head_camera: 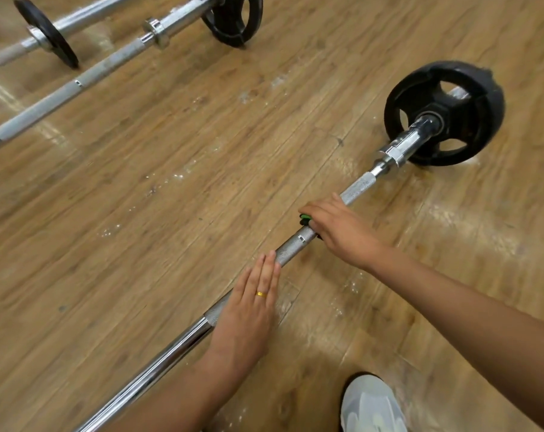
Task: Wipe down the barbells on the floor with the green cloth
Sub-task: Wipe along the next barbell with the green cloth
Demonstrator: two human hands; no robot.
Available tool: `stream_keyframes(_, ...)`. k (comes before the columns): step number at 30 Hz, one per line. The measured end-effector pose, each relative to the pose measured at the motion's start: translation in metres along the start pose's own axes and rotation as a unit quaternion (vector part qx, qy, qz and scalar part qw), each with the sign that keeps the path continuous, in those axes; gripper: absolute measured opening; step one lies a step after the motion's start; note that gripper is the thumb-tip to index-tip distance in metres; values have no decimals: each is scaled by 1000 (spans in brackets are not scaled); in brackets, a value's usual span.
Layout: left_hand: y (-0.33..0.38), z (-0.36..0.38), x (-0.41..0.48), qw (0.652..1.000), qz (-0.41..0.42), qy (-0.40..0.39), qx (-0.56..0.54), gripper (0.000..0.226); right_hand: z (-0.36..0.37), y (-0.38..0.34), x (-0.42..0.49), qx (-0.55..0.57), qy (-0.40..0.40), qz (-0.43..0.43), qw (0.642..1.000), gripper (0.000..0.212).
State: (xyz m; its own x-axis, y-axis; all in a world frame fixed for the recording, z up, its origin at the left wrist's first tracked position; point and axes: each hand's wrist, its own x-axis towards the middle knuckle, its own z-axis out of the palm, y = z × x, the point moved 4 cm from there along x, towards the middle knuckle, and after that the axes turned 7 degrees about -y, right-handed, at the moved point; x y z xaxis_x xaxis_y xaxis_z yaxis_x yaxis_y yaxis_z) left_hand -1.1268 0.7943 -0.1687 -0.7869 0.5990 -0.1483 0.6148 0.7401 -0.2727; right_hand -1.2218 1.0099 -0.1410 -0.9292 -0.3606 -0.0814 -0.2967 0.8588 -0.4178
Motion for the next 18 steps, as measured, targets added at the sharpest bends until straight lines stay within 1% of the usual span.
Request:
stream_keyframes(3, -8, 1, 3, 1000, -15, -7, 12, 68, -9, 14, 12, 28, 32, 54, 998, 35)
stream_keyframes(5, -14, 1, 7, 1000, -17, -5, 2, 69, -8, 12, 20, 23, 32, 64, 997, 35)
stream_keyframes(7, -22, 3, 11, 1000, -16, -15, -18, 72, -5, 7, 25, 15, 18, 43, 999, 35)
stream_keyframes(10, -36, 6, 17, 998, -22, -47, -32, 93, -4, 3, 33, -7, -29, -14, 999, 37)
stream_keyframes(12, -42, 8, 20, 997, -21, -62, -41, 101, -10, 11, 44, -24, -42, -24, 999, 37)
stream_keyframes(16, -52, -1, 26, 991, -41, -85, -94, 109, -19, 25, 66, -3, 2, 52, 999, 38)
stream_keyframes(18, -58, -3, 29, 989, -50, -89, -110, 109, -13, 16, 72, 3, 9, 50, 999, 37)
